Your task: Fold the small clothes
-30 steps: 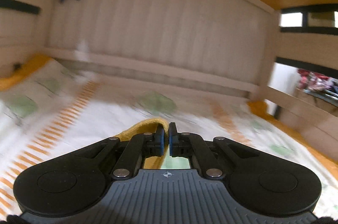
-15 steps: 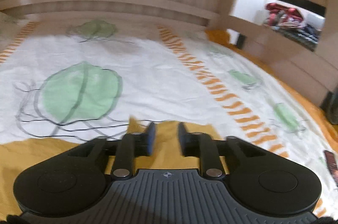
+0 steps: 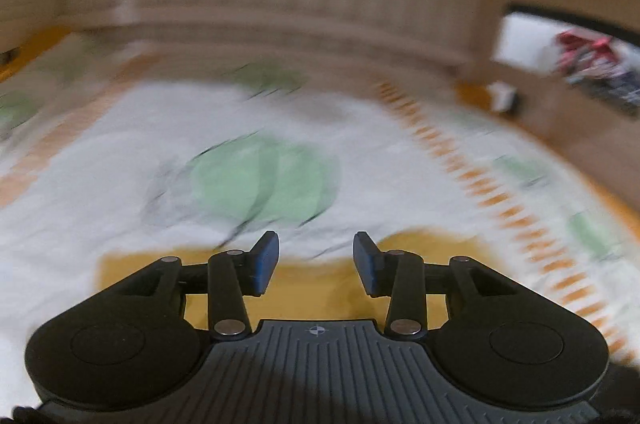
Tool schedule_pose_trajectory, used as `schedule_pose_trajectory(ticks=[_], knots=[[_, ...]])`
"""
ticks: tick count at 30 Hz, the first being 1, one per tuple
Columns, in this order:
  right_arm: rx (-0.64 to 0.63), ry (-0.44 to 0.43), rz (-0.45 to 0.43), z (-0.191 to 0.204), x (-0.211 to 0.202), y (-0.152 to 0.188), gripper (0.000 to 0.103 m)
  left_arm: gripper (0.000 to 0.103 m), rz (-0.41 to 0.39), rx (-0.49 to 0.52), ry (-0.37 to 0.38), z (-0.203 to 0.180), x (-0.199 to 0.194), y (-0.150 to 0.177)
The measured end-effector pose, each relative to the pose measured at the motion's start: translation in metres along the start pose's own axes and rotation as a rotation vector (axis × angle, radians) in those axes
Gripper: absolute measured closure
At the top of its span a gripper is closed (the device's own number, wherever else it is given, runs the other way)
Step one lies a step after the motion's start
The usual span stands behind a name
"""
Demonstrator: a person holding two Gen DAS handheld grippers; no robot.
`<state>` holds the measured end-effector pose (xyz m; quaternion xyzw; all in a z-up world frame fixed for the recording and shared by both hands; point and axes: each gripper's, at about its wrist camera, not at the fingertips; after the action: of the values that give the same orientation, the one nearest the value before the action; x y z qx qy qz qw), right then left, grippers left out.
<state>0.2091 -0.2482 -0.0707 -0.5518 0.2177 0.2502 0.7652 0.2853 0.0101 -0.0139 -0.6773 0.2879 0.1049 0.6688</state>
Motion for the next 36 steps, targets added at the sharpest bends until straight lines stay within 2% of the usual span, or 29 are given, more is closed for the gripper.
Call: schedule_pose_trajectory(ticks=[3,6,13,19,22,25,28,32,36], knots=[[-0.035,0.007,-0.011,0.009,0.004,-0.008,0.013,0.063,0.066,-0.013,-0.103,0.031,-0.001,0.033],[-0.103,0.018,-0.021,0.024,0.012,-0.016,0.013,0.063,0.109,-0.047,-0.152,0.053,-0.008,0.061],[-0.284,0.052,-0.001,0.063,0.045,-0.023,0.014,0.063,0.160,-0.047,-0.182,0.066,-0.008,0.095],[-0.373,0.119,0.050,0.077,0.077,-0.020,0.015,0.062,0.129,-0.036,-0.189,0.064,-0.003,0.111],[-0.382,0.156,0.062,0.076,0.088,-0.019,0.017,0.062,0.125,-0.086,-0.160,0.073,-0.001,0.114],[-0.365,0.199,0.052,0.068,0.094,-0.024,0.024,0.061,0.124,-0.109,-0.148,0.077,0.000,0.115],[-0.278,0.244,0.025,0.044,0.088,-0.034,0.025,0.061,0.130,-0.073,-0.173,0.070,0.002,0.114],[-0.096,0.272,0.015,-0.003,0.071,-0.048,0.025,0.060,0.129,-0.057,-0.185,0.067,0.003,0.116],[-0.023,0.265,-0.001,-0.031,0.055,-0.056,0.025,0.060,0.125,-0.058,-0.183,0.067,0.002,0.117]])
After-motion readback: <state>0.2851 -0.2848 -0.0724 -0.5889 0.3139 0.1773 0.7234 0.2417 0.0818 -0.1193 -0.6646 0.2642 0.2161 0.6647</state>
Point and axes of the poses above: each gripper's, at about its wrist camera, not at the fingertips, and x roughly the way its jaws point, z to its left, y to its underside, and after that the axes turned 2 degrees about x, right-handed
